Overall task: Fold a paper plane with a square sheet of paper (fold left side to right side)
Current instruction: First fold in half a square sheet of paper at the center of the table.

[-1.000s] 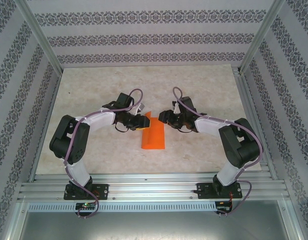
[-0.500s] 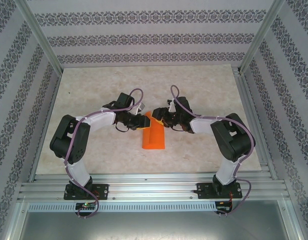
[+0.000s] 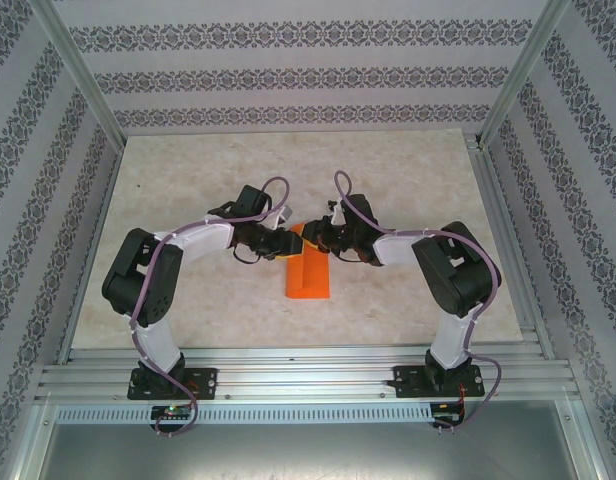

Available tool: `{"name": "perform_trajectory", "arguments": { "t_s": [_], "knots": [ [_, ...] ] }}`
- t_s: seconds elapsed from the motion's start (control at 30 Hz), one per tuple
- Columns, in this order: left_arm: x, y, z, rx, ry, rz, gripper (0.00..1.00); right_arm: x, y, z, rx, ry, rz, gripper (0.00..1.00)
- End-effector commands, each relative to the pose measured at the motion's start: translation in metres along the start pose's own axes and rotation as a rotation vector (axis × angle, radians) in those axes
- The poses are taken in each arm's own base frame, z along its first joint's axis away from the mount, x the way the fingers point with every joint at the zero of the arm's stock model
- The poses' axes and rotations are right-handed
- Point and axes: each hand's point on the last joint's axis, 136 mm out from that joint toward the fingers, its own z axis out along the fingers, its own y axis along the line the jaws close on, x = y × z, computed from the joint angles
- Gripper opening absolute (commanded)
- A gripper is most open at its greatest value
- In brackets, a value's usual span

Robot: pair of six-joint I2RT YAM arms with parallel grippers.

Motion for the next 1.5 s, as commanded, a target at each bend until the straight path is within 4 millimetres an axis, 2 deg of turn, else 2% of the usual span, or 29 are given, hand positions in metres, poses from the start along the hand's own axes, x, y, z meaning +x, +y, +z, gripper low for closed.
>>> {"name": "perform_trajectory", "arguments": {
  "t_s": [0.0, 0.13, 0.3, 0.37, 0.7, 0.9, 1.13, 1.47],
  "knots": [
    [-0.008, -0.016, -0.004, 0.028, -0.019, 0.052, 0.45, -0.004, 0.007, -0.002, -0.001, -0.011, -0.042, 0.09],
    [-0.007, -0.017, -0.015, -0.015, -0.041, 0.069, 0.49, -0.005, 0.001, -0.008, 0.025, -0.011, -0.054, 0.0],
    [-0.006, -0.008, -0.034, -0.099, -0.1, 0.054, 0.58, -0.01, -0.011, -0.019, 0.071, -0.022, -0.065, 0.0],
    [-0.004, -0.001, -0.035, -0.134, -0.104, 0.023, 0.6, -0.012, -0.017, -0.023, 0.095, -0.024, -0.074, 0.0],
    [0.006, 0.023, 0.008, -0.185, -0.054, -0.077, 0.63, -0.013, -0.038, -0.029, 0.175, -0.005, -0.089, 0.02],
    [0.007, 0.035, 0.02, -0.241, -0.031, -0.095, 0.64, -0.013, -0.046, -0.031, 0.207, -0.003, -0.091, 0.03],
    [0.011, 0.032, 0.032, -0.25, 0.004, -0.081, 0.63, -0.014, -0.053, -0.032, 0.233, -0.004, -0.094, 0.05],
    [0.016, 0.04, 0.038, -0.333, 0.031, -0.06, 0.61, -0.017, -0.053, -0.035, 0.24, -0.011, -0.103, 0.22]
  ]
}}
